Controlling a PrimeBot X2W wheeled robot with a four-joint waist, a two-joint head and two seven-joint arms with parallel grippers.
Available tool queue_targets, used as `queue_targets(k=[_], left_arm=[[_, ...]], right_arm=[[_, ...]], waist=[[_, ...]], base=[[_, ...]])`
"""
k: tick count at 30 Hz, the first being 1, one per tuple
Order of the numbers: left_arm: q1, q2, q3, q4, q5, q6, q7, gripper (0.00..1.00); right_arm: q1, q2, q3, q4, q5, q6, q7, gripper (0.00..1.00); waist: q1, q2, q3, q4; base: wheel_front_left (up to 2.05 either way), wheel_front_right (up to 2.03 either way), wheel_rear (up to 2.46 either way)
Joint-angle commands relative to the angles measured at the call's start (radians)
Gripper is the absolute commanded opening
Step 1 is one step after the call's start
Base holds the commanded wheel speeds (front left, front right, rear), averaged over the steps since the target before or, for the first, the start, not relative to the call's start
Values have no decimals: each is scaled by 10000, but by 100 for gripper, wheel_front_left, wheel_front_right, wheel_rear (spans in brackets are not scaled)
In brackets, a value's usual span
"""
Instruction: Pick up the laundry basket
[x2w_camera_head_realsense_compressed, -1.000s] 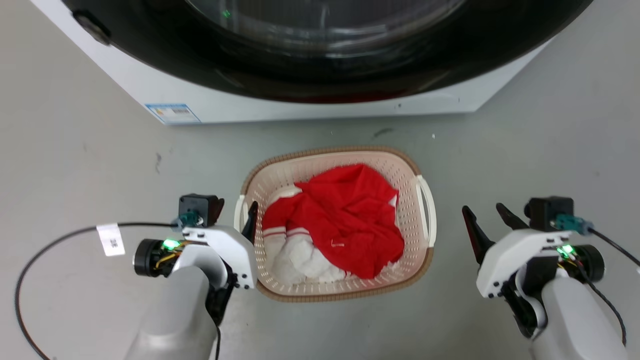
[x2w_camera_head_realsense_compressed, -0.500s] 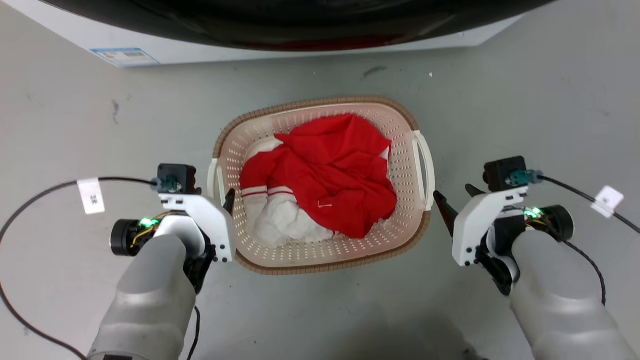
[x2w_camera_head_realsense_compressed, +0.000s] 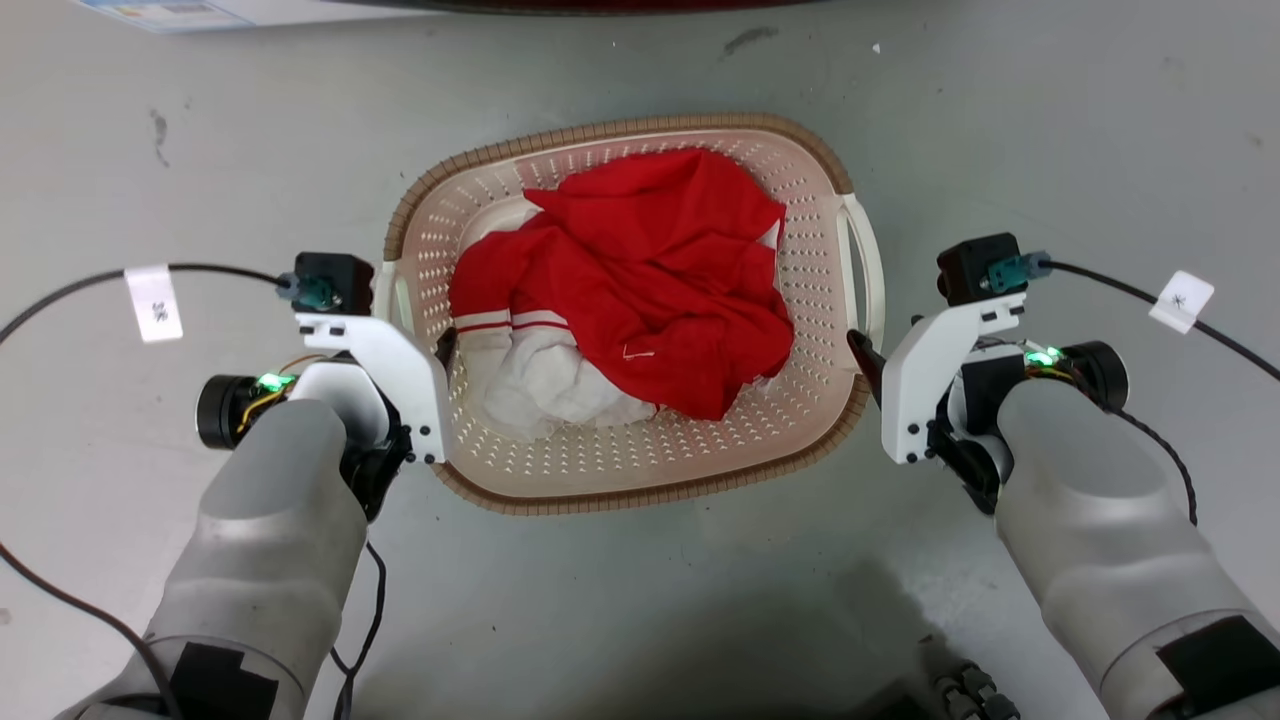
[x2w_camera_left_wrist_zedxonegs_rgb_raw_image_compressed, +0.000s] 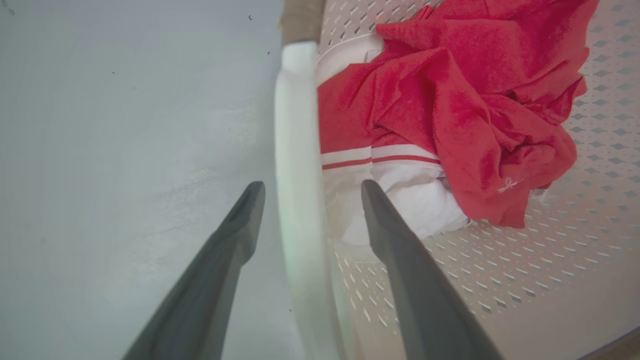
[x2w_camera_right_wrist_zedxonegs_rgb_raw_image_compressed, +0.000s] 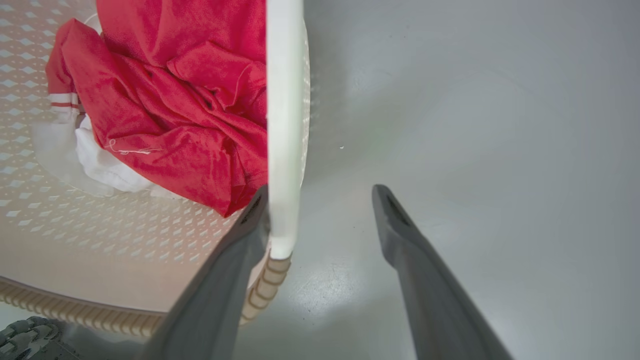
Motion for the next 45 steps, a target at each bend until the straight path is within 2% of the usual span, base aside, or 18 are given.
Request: queue_targets(k=[1,12,13,14,15,16,24,31,45], left_arm=[[-210,93,-151,84,-99,9,122,100],[-757,172,-833,395,-598,8,711,100],[-803,188,-867,420,-629,8,760,100],[-823,175,-930,469,-680,8,902,93],[-856,179,-988,472,-731,8,957,41],[-912,203,-1029,453,-784,8,976,0],[-977,300,-1337,535,-1228,15,1199,0],[-837,184,-1546,689,-1607,14,1590,0],[136,-334,-2090,781,-2582,7,3268,0]], right_arm=[[-293,40,79,139,93,-10,-2,100],[-919,147,464,581,561,-10,407,100],[-960,147,467,611,654,-10,495,67],[-992,149,515,627,661,-10,588,37],[-1017,153,550,632,709,-10,640,0],[-1032,157,582,656,790,-10,729,0],[-1027,82,913,747,1175,-15,985,0],[-793,52,1169,821,1442,-15,1324,0],[188,-43,1759,920,2025,-13,3461,0]], waist=[[-1,0,151,-18],[-1,0,477,20],[-1,0,500,25],[-1,0,520,25],[-1,0,541,28],[-1,0,561,34],[-1,0,503,49],[-1,0,13,76],[-1,0,-2662,235]], base=[[0,0,0],[0,0,0],[0,0,0],[0,0,0],[0,0,0],[0,0,0],[0,0,0],[0,0,0],[0,0,0]])
